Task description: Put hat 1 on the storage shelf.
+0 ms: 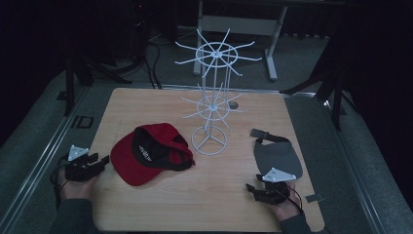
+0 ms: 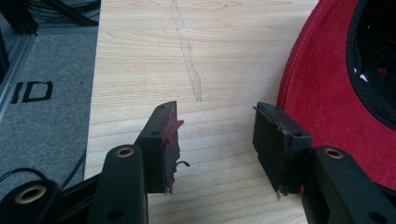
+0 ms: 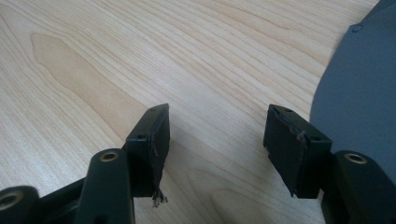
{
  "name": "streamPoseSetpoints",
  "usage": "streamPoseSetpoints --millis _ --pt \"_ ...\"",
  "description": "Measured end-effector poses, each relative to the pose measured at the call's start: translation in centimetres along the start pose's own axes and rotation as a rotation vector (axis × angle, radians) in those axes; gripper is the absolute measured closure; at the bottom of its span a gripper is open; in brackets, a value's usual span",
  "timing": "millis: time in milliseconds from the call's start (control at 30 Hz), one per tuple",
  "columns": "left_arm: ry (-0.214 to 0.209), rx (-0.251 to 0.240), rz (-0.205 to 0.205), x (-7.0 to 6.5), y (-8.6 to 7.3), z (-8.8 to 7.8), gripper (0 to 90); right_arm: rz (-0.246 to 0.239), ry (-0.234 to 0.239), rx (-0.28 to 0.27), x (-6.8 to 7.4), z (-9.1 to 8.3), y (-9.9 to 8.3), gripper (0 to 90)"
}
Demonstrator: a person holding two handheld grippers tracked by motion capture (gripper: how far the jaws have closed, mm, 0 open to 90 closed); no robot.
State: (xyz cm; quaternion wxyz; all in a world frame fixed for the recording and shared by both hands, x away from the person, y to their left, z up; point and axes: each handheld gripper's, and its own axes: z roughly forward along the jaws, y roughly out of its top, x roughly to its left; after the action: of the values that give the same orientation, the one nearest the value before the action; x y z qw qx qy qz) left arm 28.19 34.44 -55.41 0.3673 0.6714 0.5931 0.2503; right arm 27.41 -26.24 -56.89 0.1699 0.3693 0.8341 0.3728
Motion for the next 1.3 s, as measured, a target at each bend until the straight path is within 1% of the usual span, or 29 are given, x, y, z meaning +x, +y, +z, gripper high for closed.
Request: streamPoseSetpoints --millis 133,367,433,500,533,567,600,633,667,700,767,800,833,867,967,1000,1033,1067,1133,1200,1233,1300 --pt "-0.008 -0.012 0.013 -0.1 0.2 -0.3 52.4 0.0 0.0 0.0 0.0 0.0 0.0 40.5" --pt "-0.018 -0.016 0.032 -0.3 0.8 -0.8 52.4 0.0 0.0 0.001 0.0 0.0 0.0 40.1" --pt "-0.029 -0.023 0.033 -0.2 1.2 -1.0 52.5 0.0 0.001 0.001 0.0 0.0 0.0 40.0" --pt "-0.048 -0.035 0.04 -0.3 1.9 -1.4 53.6 0.0 0.0 0.001 0.0 0.0 0.0 39.9" --pt "-0.048 -0.035 0.04 -0.3 1.9 -1.4 54.9 0.0 0.0 0.001 0.0 0.0 0.0 39.8" --pt "-0.045 -0.04 0.045 -0.4 2.0 -1.5 54.9 0.0 0.0 0.001 0.0 0.0 0.0 39.8" --pt "-0.044 -0.037 0.068 -0.7 2.4 -1.8 56.1 0.001 -0.001 0.001 0.0 0.0 0.0 39.7" --pt "-0.044 -0.037 0.068 -0.7 2.4 -1.8 57.1 0.001 -0.001 0.001 0.0 0.0 0.0 39.6" --pt "-0.047 -0.034 0.081 -0.8 2.5 -1.9 57.6 0.001 -0.002 0.001 -0.1 0.0 0.0 39.6" --pt "-0.06 -0.025 0.097 -1.0 2.9 -1.9 57.7 0.0 -0.002 0.001 -0.1 0.0 0.0 39.6" --pt "-0.074 -0.008 0.114 -1.1 3.3 -1.8 57.5 0.0 -0.002 0.001 -0.1 0.0 0.0 39.4" --pt "-0.074 -0.008 0.114 -1.1 3.3 -1.8 57.4 -0.001 -0.003 0.001 -0.1 0.0 0.0 39.3" --pt "-0.081 0.006 0.134 -1.2 3.7 -1.7 57.3 0.0 -0.003 0.001 -0.1 0.0 0.0 39.2" --pt "-0.081 0.006 0.134 -1.2 3.7 -1.7 57.4 0.0 -0.003 0.002 -0.1 0.0 0.0 39.2" --pt "-0.098 0.028 0.173 -1.7 4.5 -1.4 57.7 0.0 -0.003 0.002 -0.1 0.0 0.0 39.1" --pt "-0.098 0.028 0.173 -1.7 4.5 -1.4 58.0 0.0 -0.004 0.002 -0.1 0.0 0.0 39.0" --pt "-0.102 0.043 0.194 -2.0 4.9 -1.2 58.1 0.001 -0.004 0.002 -0.1 0.0 0.0 39.0" --pt "-0.102 0.043 0.194 -2.0 4.9 -1.2 58.6 0.001 -0.004 0.002 -0.1 0.0 0.0 39.0" --pt "-0.111 0.062 0.222 -2.4 5.1 -1.0 59.6 0.0 -0.004 0.002 -0.1 0.0 0.0 38.9" --pt "-0.109 0.082 0.246 -2.8 5.3 -0.8 63.5 0.0 -0.004 0.002 -0.1 0.0 0.0 38.8" --pt "-0.112 0.09 0.252 -2.9 5.3 -0.7 63.5 0.0 -0.004 0.002 -0.1 0.0 0.0 38.8" --pt "-0.112 0.107 0.264 -3.1 5.3 -0.5 67.1 0.001 -0.004 0.002 -0.1 0.0 0.0 38.8"
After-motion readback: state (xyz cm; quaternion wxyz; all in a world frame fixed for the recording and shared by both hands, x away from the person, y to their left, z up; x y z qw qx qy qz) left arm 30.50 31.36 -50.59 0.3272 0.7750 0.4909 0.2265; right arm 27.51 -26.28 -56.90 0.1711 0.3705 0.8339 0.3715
